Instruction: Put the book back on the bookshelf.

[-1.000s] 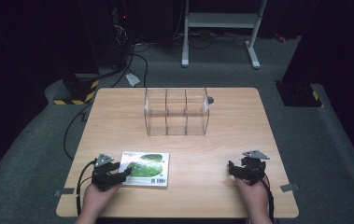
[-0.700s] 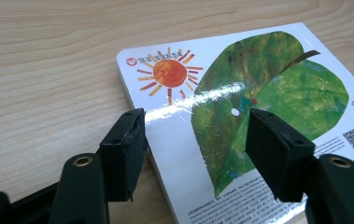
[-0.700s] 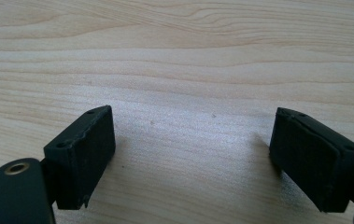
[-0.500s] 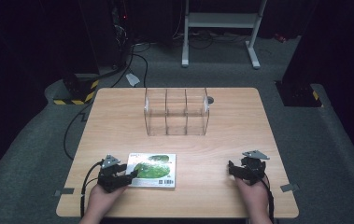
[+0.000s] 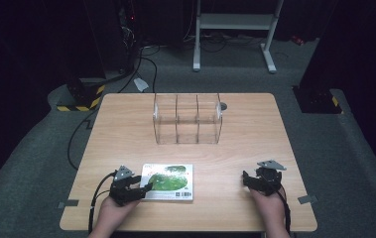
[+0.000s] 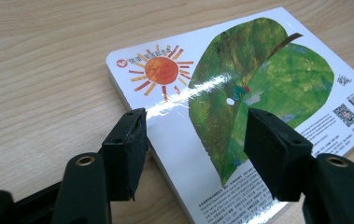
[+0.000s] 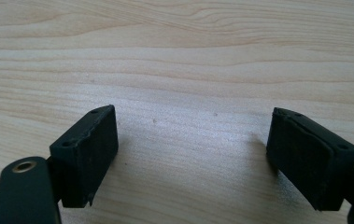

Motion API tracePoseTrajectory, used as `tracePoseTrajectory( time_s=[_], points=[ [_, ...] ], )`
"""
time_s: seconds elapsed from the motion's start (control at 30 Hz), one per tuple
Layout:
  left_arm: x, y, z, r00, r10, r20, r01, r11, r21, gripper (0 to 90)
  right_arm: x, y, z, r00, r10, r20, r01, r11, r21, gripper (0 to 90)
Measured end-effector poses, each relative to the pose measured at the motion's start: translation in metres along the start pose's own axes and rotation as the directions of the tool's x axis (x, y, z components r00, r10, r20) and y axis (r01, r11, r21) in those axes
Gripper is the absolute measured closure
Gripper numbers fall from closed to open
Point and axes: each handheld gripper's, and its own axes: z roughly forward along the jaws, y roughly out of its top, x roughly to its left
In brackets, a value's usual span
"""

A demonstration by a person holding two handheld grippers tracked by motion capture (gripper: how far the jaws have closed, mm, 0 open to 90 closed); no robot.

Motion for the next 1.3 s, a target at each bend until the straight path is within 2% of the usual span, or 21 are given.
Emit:
tracePoseTrajectory(
  time_s=[0.07,0.27,0.3,0.33,0.47,0.53,0.7,0.8,0.93,1.0,1.07,1.3],
  points=[
    [-0.004,0.0,0.002,0.9999,0.009,0.008,-0.009,0.9999,0.004,39.7,0.0,0.001,-0.002,1.0,-0.005,0.002,0.005,1.0,0.005,18.9],
    [-0.012,0.0,0.005,0.9994,0.02,0.028,-0.02,0.9998,-0.002,39.8,0.008,0.005,-0.011,0.9998,-0.009,-0.018,0.008,0.999,-0.051,23.5],
    [-0.012,0.0,0.005,0.9993,0.025,0.028,-0.025,0.9997,0.001,39.8,0.013,0.006,-0.015,0.9995,-0.019,-0.024,0.017,0.997,-0.07,24.3],
    [-0.012,0.0,0.006,0.9992,0.03,0.026,-0.03,0.9995,-0.001,39.8,0.013,0.006,-0.015,0.9995,-0.019,-0.024,0.017,0.997,-0.07,24.3],
    [-0.013,0.0,0.006,0.999,0.036,0.026,-0.036,0.9993,-0.006,39.7,0.03,0.008,-0.021,0.9967,-0.05,-0.063,0.045,0.995,-0.09,25.0],
    [-0.014,0.0,0.007,0.999,0.029,0.032,-0.029,0.9995,-0.01,39.7,0.034,0.009,-0.022,0.9959,-0.056,-0.072,0.049,0.995,-0.092,25.0],
    [-0.017,-0.001,0.008,0.9983,0.047,0.034,-0.046,0.9988,-0.015,39.4,0.053,0.011,-0.025,0.9894,-0.092,-0.112,0.08,0.991,-0.111,25.9],
    [-0.017,-0.001,0.009,0.9984,0.048,0.031,-0.048,0.9986,-0.021,39.2,0.067,0.012,-0.025,0.9817,-0.127,-0.142,0.112,0.988,-0.11,25.9],
    [-0.016,-0.002,0.01,0.9983,0.055,0.02,-0.055,0.9984,-0.014,38.6,0.073,0.012,-0.026,0.9774,-0.13,-0.166,0.112,0.987,-0.114,26.7],
    [-0.016,-0.002,0.011,0.9984,0.056,0.01,-0.055,0.9984,-0.012,38.1,0.081,0.012,-0.027,0.9715,-0.138,-0.193,0.116,0.986,-0.12,28.7],
    [-0.015,-0.003,0.011,0.998,0.063,-0.003,-0.063,0.9979,-0.016,37.3,0.083,0.012,-0.027,0.9691,-0.139,-0.204,0.116,0.986,-0.121,28.7],
    [-0.012,-0.003,0.011,0.9993,0.038,-0.004,-0.038,0.9991,-0.018,34.5,0.104,0.013,-0.025,0.9577,-0.134,-0.255,0.11,0.988,-0.105,27.1]
  ],
)
